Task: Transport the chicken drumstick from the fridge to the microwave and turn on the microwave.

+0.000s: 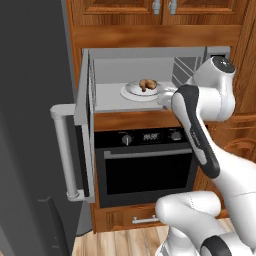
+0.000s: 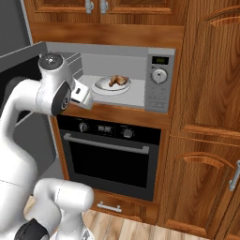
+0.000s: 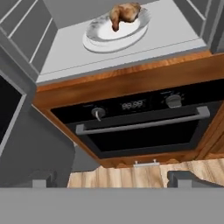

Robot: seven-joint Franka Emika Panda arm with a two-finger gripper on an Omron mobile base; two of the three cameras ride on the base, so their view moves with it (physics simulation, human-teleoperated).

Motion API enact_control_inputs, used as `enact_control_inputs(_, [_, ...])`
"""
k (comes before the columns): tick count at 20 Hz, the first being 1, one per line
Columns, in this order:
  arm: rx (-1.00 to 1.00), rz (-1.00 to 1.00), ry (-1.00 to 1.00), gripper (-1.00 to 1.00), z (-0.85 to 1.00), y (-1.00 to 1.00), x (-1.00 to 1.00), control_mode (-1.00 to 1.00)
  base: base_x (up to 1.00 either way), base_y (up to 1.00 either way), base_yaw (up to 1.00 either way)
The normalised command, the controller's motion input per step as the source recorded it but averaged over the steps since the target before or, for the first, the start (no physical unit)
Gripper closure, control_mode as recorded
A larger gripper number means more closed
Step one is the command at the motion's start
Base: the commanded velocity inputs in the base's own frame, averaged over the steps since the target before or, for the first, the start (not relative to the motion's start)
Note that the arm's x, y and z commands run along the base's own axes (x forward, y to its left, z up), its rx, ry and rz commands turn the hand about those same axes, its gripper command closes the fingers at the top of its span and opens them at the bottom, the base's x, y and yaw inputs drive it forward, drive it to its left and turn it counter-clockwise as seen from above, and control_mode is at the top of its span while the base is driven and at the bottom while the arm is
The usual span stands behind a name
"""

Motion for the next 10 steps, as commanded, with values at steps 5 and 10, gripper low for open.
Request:
enact_control_inputs(5, [0.26,0.0,0.0,-1.0,-0.08,0.07,-0.47,-1.0,0.0,0.0,0.0])
enact_control_inputs(10, [0.3,-0.03,0.0,-1.0,-0.03,0.13,-0.47,-1.0,0.0,0.0,0.0])
